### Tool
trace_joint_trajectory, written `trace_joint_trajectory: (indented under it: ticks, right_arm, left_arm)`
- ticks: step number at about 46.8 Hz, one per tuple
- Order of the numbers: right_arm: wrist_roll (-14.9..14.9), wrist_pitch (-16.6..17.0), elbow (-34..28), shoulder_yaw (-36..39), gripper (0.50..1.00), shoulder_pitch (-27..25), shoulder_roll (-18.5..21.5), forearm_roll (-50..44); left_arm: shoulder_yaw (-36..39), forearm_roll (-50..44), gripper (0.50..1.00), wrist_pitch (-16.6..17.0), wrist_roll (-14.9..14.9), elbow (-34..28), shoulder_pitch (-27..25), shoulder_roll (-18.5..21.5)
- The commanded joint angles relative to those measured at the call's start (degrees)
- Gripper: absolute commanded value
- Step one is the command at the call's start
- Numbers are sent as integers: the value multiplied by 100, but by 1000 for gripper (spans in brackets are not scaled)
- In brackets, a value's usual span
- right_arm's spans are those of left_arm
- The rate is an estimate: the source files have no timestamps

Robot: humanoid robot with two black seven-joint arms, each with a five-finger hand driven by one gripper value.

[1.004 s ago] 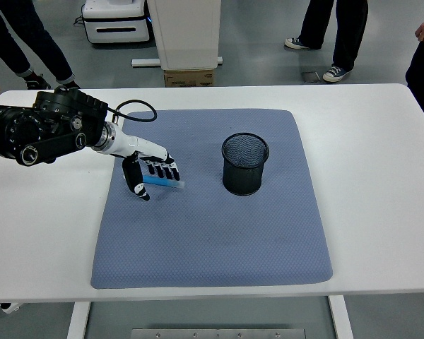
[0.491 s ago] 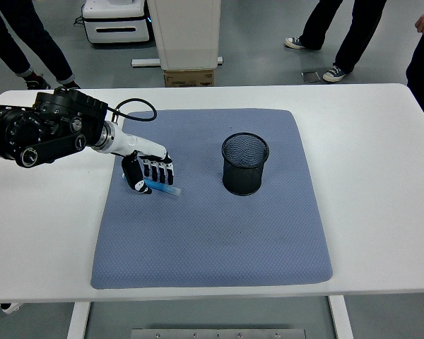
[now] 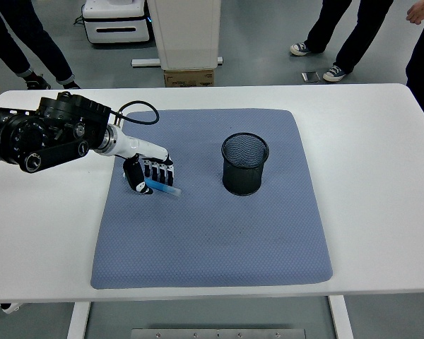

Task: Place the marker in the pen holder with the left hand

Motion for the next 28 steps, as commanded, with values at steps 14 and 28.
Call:
trace_joint_trajectory:
  ticks: [14, 28]
  right_arm:
    - [0, 0, 0, -1, 1000, 0, 0, 0]
    - [0, 0, 0, -1, 1000, 0, 0, 0]
  left_arm:
    - [150, 0, 607, 165, 1, -6, 0, -53]
    - [159, 0, 558, 165, 1, -6, 0, -71]
